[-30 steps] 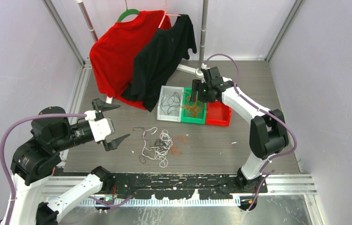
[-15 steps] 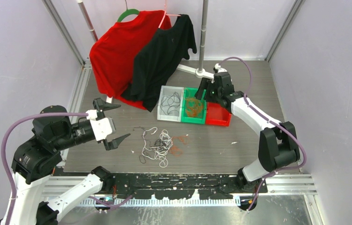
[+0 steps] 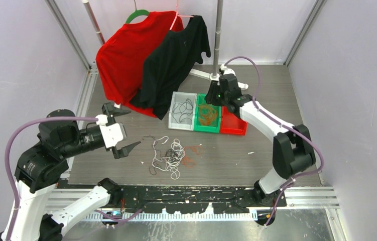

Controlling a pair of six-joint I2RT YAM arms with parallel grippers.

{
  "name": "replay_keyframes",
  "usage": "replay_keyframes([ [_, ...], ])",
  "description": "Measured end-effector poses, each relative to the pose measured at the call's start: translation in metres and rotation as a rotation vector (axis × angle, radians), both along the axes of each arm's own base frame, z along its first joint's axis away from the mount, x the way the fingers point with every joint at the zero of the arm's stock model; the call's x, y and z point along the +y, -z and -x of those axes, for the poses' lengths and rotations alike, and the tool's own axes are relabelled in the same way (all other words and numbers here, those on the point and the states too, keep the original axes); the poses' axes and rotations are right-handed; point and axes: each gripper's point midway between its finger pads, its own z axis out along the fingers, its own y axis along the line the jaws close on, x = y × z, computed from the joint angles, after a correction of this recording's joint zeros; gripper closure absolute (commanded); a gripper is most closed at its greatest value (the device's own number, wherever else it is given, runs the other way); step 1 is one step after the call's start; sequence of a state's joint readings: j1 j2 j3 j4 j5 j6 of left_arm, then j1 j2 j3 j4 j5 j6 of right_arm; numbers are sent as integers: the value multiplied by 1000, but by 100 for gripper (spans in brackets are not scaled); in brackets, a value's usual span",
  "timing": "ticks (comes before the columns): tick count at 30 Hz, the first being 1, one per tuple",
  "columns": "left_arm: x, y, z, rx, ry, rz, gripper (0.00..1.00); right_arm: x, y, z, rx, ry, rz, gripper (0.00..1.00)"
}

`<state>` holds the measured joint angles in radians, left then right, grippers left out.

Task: Untangle the cables
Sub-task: Place the cable in the bin, then pick up the cable at the center of the board.

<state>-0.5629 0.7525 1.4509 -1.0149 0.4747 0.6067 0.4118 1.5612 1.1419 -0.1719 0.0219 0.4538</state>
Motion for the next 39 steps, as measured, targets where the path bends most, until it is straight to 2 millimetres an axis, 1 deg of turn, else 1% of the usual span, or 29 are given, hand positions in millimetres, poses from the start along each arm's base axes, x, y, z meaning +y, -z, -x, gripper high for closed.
replay_keyframes([
  [3, 0, 1, -1, 1, -3, -3, 1, 13, 14, -10, 26, -6, 6, 70],
  [5, 0, 0, -1, -1, -4, -4, 1, 17, 29, -17, 56, 16, 17, 75],
  [8, 2, 0, -1, -6, -9, -6, 1, 16, 51, -23, 98, 60, 34, 82],
  [10, 2, 0, -1, -9, -11, -9, 1, 13, 68, -25, 130, 94, 50, 85],
  [14, 4, 2, -2, -10, -15, -19, 1, 7, 100, -24, 190, 156, 97, 86],
  [16, 4, 3, -2, -13, -13, -27, 1, 5, 110, -23, 204, 176, 114, 86],
  [19, 6, 5, -1, -14, -14, -35, 1, 2, 116, -23, 208, 199, 132, 84],
  [24, 9, 5, 1, -29, -14, -45, 1, -5, 114, -24, 175, 226, 207, 73],
  [27, 9, 5, 2, -34, -12, -48, 1, -7, 105, -20, 147, 220, 259, 58],
  [30, 9, 6, 2, -31, -12, -51, 1, -10, 77, -20, 84, 221, 283, 47],
  [32, 10, 6, 3, -28, -12, -52, 1, -11, 52, -19, 29, 215, 285, 42],
  [35, 11, 6, 2, -26, -22, -56, 1, -9, 1, -12, -82, 194, 250, 37],
  [37, 12, 4, 1, -27, -30, -58, 0, -9, -28, 3, -145, 185, 213, 36],
  [38, 12, 4, 0, -27, -32, -59, 0, -7, -38, 11, -168, 176, 197, 36],
  [39, 12, 4, -1, -25, -36, -61, 0, -5, -46, 24, -189, 160, 185, 36],
])
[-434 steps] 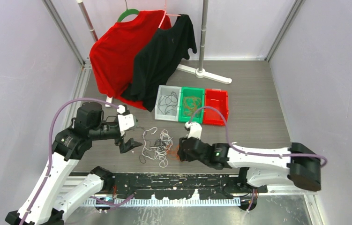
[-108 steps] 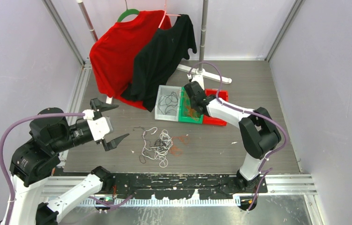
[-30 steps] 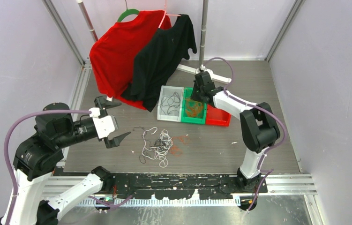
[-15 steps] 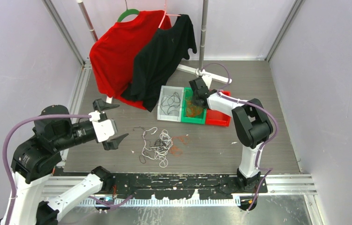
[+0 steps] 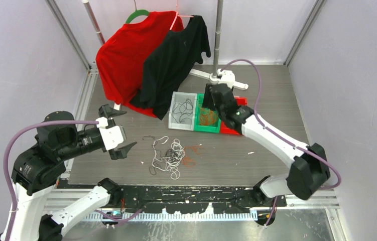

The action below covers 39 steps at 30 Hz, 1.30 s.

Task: Untangle the cables
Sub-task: Pick up the cable at the center of the board.

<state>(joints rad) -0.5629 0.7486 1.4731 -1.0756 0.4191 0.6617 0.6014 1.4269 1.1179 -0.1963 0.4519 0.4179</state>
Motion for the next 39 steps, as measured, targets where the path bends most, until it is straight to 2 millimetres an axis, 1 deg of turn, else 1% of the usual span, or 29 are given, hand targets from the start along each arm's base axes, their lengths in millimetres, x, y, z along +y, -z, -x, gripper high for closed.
replay_keyframes([
  [2, 0, 1, -1, 6, -3, -3, 0, 12, -4, 22, -9, -51, -8, 36],
  [3, 0, 2, -1, 9, -4, -6, 1, 21, 0, 35, -4, -87, -7, 36],
  [4, 0, 3, -1, 14, -6, -9, 1, 30, 9, 50, 16, -128, 0, 37],
  [7, 1, 9, -2, 36, -12, -24, 1, 60, 47, 94, 105, -267, 22, 38],
  [8, 1, 9, -2, 39, -13, -26, 1, 71, 65, 113, 150, -327, 31, 38],
  [10, 2, 12, -3, 52, -19, -32, 1, 85, 96, 145, 232, -420, 60, 39],
  [11, 2, 13, -3, 58, -22, -34, 1, 90, 112, 160, 274, -466, 80, 40],
  [13, 3, 16, -3, 72, -31, -38, 1, 93, 135, 179, 338, -522, 103, 42],
  [14, 3, 17, -2, 78, -33, -40, 1, 93, 145, 186, 366, -540, 110, 43],
  [18, 5, 19, -2, 85, -39, -46, 1, 90, 169, 197, 429, -565, 129, 49],
  [21, 5, 20, -2, 88, -39, -49, 1, 93, 176, 198, 446, -574, 130, 57],
  [23, 5, 20, -2, 88, -39, -48, 1, 95, 181, 199, 458, -578, 130, 69],
  [27, 5, 20, -2, 87, -39, -48, 1, 94, 185, 200, 467, -575, 130, 92],
  [28, 5, 20, -1, 87, -39, -48, 1, 94, 184, 200, 466, -576, 131, 97],
  [29, 5, 20, -1, 87, -39, -48, 0, 93, 184, 200, 464, -574, 130, 99],
  [32, 6, 21, -1, 87, -39, -49, 0, 89, 175, 200, 454, -567, 132, 99],
  [35, 6, 21, 0, 87, -39, -49, 0, 83, 154, 200, 416, -557, 118, 99],
  [36, 6, 22, 0, 88, -39, -49, 0, 80, 147, 200, 403, -553, 113, 95],
  [38, 6, 22, 0, 88, -38, -49, 1, 75, 133, 200, 382, -547, 104, 63],
  [39, 6, 22, 0, 88, -38, -49, 1, 74, 127, 200, 374, -546, 98, 54],
])
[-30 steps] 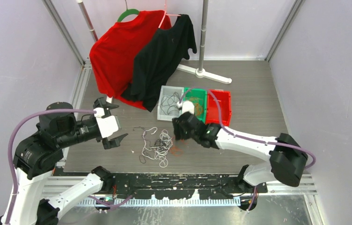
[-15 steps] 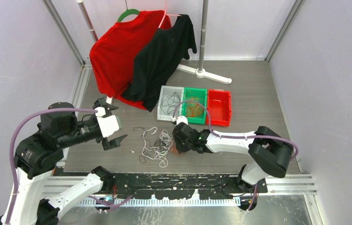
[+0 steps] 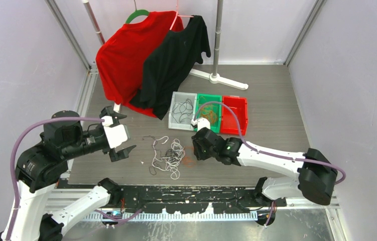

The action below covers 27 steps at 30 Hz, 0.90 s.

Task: Untangle the cables
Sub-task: Pick up the cable at the center of the board.

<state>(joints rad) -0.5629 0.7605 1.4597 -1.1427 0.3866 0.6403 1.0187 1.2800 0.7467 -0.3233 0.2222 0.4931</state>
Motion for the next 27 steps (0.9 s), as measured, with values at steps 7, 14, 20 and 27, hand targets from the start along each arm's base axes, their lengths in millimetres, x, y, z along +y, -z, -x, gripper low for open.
replay_keyframes([
  [7, 0, 0, 1, 1, 3, 1, 1, 2, -8, 12, 15, -77, -26, 44],
  [14, -1, 0, 1, 1, 6, 2, 0, 8, 29, 24, 112, -188, 62, 47],
  [20, 0, -1, 3, -5, 6, 5, 0, 16, 53, 16, 128, -216, 140, 88],
  [27, 1, -2, 3, -11, 7, 6, 1, 16, 37, 0, 57, -176, 118, 99],
])
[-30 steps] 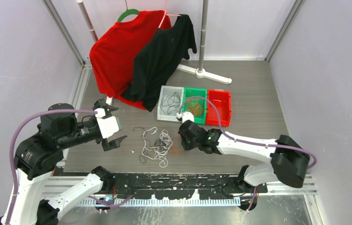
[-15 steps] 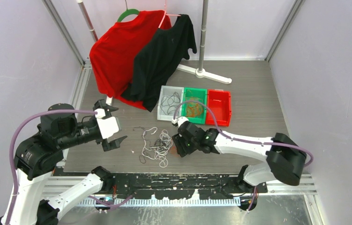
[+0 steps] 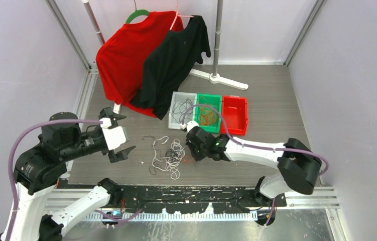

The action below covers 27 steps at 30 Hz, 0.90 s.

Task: Untangle the cables
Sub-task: Pick up the cable at the center of the board, then place the cable in the bin.

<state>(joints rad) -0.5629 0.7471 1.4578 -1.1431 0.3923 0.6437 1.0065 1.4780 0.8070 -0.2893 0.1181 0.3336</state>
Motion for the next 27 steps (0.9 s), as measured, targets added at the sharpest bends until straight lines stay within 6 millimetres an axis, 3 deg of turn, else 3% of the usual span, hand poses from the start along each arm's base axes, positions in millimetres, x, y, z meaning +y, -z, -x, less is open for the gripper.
replay_keyframes([
  [4, 0, 0, 0, -1, 1, -1, 1, -7, -37, -8, -71, 27, -62, 99],
  [8, 0, 0, 0, -3, 2, -2, 1, -23, -90, -19, -158, 71, -132, 99],
  [12, 0, 0, 0, -8, 4, -3, 1, -40, -141, -41, -243, 143, -205, 99],
  [15, 1, -1, 0, -12, 5, -5, 1, -53, -163, -60, -278, 206, -233, 99],
  [20, 2, -2, 2, -20, 7, -4, 1, -70, -173, -88, -294, 279, -237, 99],
  [27, 2, -1, 2, -19, 8, -6, 1, -77, -151, -123, -231, 334, -212, 99],
])
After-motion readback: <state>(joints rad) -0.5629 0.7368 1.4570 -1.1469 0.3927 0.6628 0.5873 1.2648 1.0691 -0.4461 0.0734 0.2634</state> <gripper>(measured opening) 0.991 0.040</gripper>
